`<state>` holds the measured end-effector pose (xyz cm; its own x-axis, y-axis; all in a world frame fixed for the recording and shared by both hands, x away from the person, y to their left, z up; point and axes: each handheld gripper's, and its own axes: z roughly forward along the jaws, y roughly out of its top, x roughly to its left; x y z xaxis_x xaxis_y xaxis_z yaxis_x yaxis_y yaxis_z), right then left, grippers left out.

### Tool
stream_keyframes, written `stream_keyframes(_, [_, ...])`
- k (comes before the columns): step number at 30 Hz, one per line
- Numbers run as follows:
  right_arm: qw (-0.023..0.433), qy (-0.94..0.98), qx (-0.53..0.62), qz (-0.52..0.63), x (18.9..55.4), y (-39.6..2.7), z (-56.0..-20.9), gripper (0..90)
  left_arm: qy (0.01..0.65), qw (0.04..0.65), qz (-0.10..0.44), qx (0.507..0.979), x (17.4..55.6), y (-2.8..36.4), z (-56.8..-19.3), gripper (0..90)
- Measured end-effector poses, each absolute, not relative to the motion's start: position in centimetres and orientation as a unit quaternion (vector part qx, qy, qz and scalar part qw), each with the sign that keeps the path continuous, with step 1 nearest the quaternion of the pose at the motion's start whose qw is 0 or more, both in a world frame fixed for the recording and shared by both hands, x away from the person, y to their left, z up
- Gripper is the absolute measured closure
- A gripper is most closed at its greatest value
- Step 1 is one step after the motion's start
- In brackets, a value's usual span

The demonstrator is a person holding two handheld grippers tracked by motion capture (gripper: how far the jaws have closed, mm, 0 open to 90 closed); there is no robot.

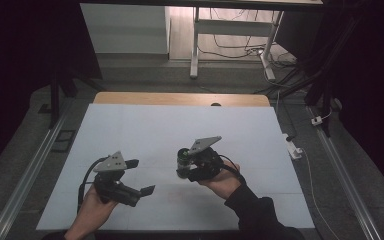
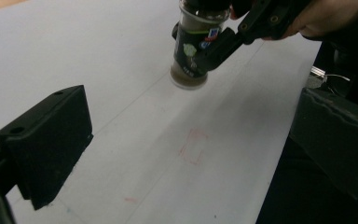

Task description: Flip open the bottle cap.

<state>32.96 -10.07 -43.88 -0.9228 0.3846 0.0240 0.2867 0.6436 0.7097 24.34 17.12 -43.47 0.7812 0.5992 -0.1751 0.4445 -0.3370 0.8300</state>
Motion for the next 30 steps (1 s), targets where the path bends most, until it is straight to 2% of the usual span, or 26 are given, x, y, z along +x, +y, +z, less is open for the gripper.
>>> stream_keyframes(18, [0.065, 0.905, 0.184, 0.377, 32.8, -9.8, -43.9, 53.0, 0.276, 0.476, 0.072, 0.832, 27.4, 13.6, -42.9, 0.0])
stream_keyframes(20, [0.065, 0.906, 0.185, 0.376, 32.8, -9.8, -43.9, 53.1, 0.268, 0.47, 0.075, 0.838, 27.5, 13.3, -42.9, 2.0])
stream_keyframes(23, [0.066, 0.906, 0.184, 0.375, 32.8, -9.8, -43.9, 53.1, 0.257, 0.463, 0.081, 0.844, 27.6, 13.0, -42.8, 12.9])
stream_keyframes(24, [0.066, 0.906, 0.184, 0.375, 32.8, -9.8, -43.9, 53.1, 0.252, 0.46, 0.084, 0.847, 27.6, 12.9, -42.8, 12.9])
stream_keyframes(25, [0.067, 0.906, 0.184, 0.374, 32.8, -9.8, -43.9, 53.0, 0.24, 0.455, 0.086, 0.853, 27.6, 12.8, -42.6, 23.7])
stream_keyframes(30, [0.068, 0.906, 0.185, 0.374, 32.8, -9.7, -43.9, 53.1, 0.236, 0.459, 0.077, 0.853, 27.9, 12.9, -42.2, 48.1])
